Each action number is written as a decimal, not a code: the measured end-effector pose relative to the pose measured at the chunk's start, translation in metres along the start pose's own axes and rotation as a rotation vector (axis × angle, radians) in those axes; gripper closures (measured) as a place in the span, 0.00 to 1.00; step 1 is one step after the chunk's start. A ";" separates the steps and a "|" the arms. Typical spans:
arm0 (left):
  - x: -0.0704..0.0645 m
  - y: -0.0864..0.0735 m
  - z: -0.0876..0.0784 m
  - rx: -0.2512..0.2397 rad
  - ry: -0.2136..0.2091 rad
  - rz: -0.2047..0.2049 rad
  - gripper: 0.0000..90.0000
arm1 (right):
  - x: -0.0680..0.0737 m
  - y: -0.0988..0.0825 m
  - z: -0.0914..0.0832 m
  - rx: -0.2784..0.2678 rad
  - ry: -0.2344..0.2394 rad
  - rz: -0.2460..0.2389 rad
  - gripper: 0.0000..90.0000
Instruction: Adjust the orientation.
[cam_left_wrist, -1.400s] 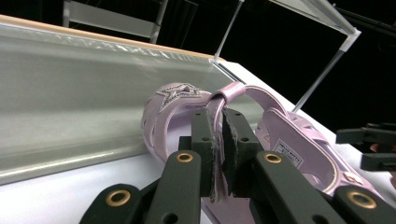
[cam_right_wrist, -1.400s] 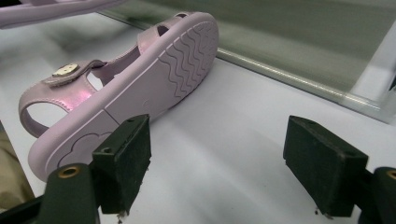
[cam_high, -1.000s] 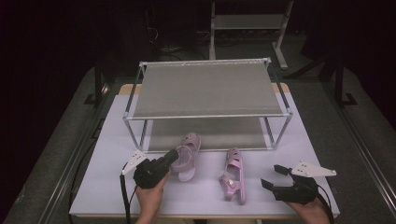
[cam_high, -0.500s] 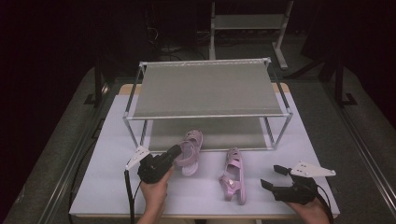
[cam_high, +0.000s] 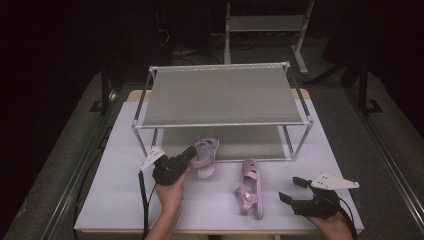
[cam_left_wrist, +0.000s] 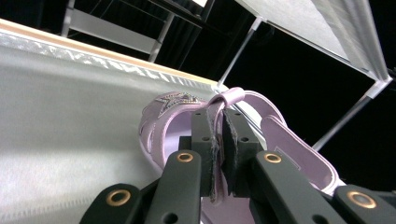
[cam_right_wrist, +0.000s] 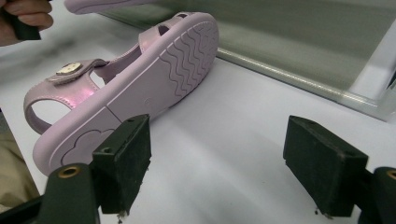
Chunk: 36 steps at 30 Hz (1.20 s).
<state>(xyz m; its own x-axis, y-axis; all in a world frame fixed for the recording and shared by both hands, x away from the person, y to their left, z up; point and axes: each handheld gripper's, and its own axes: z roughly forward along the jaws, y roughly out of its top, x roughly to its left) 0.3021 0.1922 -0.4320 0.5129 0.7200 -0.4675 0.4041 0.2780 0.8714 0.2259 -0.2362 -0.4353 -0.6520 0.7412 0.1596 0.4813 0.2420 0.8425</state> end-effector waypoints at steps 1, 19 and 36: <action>0.001 0.000 0.002 -0.005 0.002 -0.007 0.93 | 0.000 0.000 0.000 0.000 0.001 0.000 0.25; 0.017 0.005 0.041 -0.006 0.051 -0.020 0.93 | 0.001 0.000 0.002 -0.009 0.027 0.010 0.25; 0.031 0.004 0.055 -0.067 0.081 -0.076 0.93 | -0.001 -0.001 0.003 -0.006 0.035 0.014 0.26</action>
<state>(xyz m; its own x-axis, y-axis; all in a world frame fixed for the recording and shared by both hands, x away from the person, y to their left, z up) 0.3613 0.1804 -0.4514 0.4190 0.7434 -0.5214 0.3868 0.3734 0.8432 0.2275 -0.2350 -0.4375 -0.6651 0.7224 0.1891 0.4869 0.2276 0.8433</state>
